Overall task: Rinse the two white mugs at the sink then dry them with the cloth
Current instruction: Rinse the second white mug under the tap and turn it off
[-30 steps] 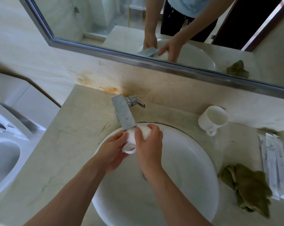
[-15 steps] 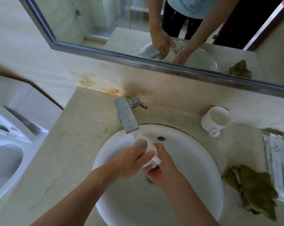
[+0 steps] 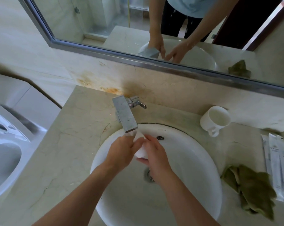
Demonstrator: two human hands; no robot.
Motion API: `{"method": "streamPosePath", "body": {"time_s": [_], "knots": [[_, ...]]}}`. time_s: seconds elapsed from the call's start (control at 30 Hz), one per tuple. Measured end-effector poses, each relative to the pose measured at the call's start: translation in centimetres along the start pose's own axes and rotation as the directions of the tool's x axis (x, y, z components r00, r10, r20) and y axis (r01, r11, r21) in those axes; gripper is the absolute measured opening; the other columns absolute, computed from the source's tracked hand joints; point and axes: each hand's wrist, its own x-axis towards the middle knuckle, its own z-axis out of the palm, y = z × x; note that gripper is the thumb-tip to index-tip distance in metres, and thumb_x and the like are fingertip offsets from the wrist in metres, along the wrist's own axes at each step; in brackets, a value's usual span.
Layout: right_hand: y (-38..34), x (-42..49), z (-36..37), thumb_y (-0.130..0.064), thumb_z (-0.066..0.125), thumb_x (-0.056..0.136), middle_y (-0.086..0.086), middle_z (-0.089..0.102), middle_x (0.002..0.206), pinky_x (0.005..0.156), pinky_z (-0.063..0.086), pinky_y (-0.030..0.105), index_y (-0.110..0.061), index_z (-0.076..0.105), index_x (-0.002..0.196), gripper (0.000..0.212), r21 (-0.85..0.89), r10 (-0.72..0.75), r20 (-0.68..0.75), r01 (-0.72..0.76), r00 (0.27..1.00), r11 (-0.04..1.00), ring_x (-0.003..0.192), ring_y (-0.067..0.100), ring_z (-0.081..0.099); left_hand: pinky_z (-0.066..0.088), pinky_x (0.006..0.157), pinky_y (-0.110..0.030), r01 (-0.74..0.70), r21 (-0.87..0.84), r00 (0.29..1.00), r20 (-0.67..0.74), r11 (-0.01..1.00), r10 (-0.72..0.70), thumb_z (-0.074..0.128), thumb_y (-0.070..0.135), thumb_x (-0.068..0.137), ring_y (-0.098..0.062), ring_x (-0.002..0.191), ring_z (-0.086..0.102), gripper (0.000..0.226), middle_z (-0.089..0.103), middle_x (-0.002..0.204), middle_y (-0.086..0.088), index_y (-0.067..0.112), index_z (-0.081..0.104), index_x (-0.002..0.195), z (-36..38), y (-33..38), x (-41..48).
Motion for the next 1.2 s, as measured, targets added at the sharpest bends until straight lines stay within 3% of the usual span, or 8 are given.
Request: {"method": "streamPosePath", "body": {"time_s": [0.23, 0.47, 0.6, 0.7, 0.8, 0.9, 1.0, 1.2], "knots": [[0.0, 0.6, 0.9, -0.039, 0.061, 0.103, 0.011, 0.079, 0.12, 0.087, 0.065, 0.044, -0.017, 0.078, 0.123, 0.033, 0.252, 0.21, 0.086, -0.225, 0.974, 0.941, 0.115, 0.026, 0.076, 0.053, 0.071, -0.045, -0.356, 0.633, 0.909, 0.065, 0.688, 0.411, 0.032, 0.042, 0.108, -0.029, 0.063, 0.064, 0.049, 0.074, 0.066, 0.0, 0.022, 0.07, 0.086, 1.2, -1.8, 0.2], [0.9, 0.6, -2.0, -0.061, 0.059, 0.1, 0.022, 0.073, 0.131, 0.104, 0.056, 0.049, -0.006, 0.073, 0.131, 0.065, 0.357, 0.295, 0.17, -0.338, 0.94, 0.871, 0.126, 0.035, 0.069, 0.045, 0.073, -0.034, -0.607, 0.46, 0.766, 0.123, 0.648, 0.631, 0.047, 0.042, 0.107, -0.025, 0.051, 0.052, 0.049, 0.066, 0.057, 0.002, 0.023, 0.063, 0.064, 1.4, -1.5, -0.9], [1.0, 0.3, -1.4, -0.046, 0.066, 0.101, 0.011, 0.081, 0.11, 0.095, 0.06, 0.044, -0.01, 0.074, 0.12, 0.042, 0.332, 0.154, -0.087, -0.117, 0.984, 0.936, 0.105, 0.027, 0.078, 0.038, 0.061, -0.028, -0.282, 0.081, 0.959, 0.001, 0.956, 0.283, 0.045, 0.047, 0.109, -0.024, 0.056, 0.053, 0.054, 0.058, 0.059, -0.008, 0.01, 0.052, 0.069, 2.6, 1.5, -1.8], [1.0, -0.8, -0.5, -0.036, 0.065, 0.101, -0.006, 0.08, 0.098, 0.077, 0.059, 0.025, -0.025, 0.074, 0.106, 0.014, -0.082, -0.229, -0.376, 0.214, 0.898, 0.973, 0.091, 0.008, 0.076, 0.045, 0.056, -0.027, 0.179, -0.343, 0.984, 0.058, 0.922, -0.169, 0.047, 0.046, 0.107, -0.014, 0.061, 0.058, 0.047, 0.064, 0.066, -0.006, 0.006, 0.064, 0.09, 3.8, 4.5, -1.3], [0.8, -1.2, -1.9, -0.033, 0.062, 0.105, -0.007, 0.079, 0.101, 0.078, 0.058, 0.026, -0.028, 0.072, 0.106, 0.012, -0.186, -0.338, -0.362, 0.288, 0.869, 0.939, 0.096, 0.01, 0.075, 0.045, 0.06, -0.032, 0.215, -0.341, 0.976, 0.086, 0.915, -0.198, 0.052, 0.046, 0.104, -0.017, 0.061, 0.058, 0.046, 0.063, 0.066, -0.002, 0.006, 0.069, 0.088, 3.5, 5.3, -0.2], [-1.2, -0.8, -3.9, -0.036, 0.067, 0.099, 0.011, 0.081, 0.113, 0.088, 0.063, 0.047, -0.016, 0.077, 0.116, 0.027, 0.317, 0.115, -0.117, -0.072, 0.987, 0.946, 0.108, 0.031, 0.077, 0.045, 0.055, -0.039, -0.005, -0.3, 0.999, 0.048, 0.954, 0.02, 0.05, 0.064, 0.091, -0.02, 0.055, 0.053, 0.077, 0.059, 0.061, -0.015, -0.011, 0.061, 0.073, 2.9, 4.6, -0.9], [-3.2, -1.2, -4.4, -0.039, 0.064, 0.098, 0.021, 0.078, 0.114, 0.08, 0.063, 0.05, -0.009, 0.076, 0.123, 0.04, 0.392, 0.283, 0.118, -0.306, 0.952, 0.868, 0.106, 0.036, 0.076, 0.053, 0.062, -0.044, -0.213, -0.121, 0.975, -0.097, 0.97, 0.202, 0.041, 0.067, 0.087, -0.031, 0.068, 0.062, 0.081, 0.066, 0.073, -0.023, -0.008, 0.066, 0.07, 3.1, 3.6, -2.0], [-1.2, -2.6, -4.7, -0.029, 0.058, 0.102, 0.004, 0.079, 0.101, 0.066, 0.062, 0.03, -0.024, 0.073, 0.103, 0.016, -0.084, -0.168, -0.274, 0.151, 0.947, 0.985, 0.092, 0.022, 0.077, 0.064, 0.073, -0.047, 0.251, -0.494, 0.966, 0.078, 0.833, -0.245, 0.059, 0.059, 0.09, -0.029, 0.077, 0.075, 0.053, 0.078, 0.084, -0.015, 0.007, 0.071, 0.084, 4.7, 6.8, -2.3]]}}
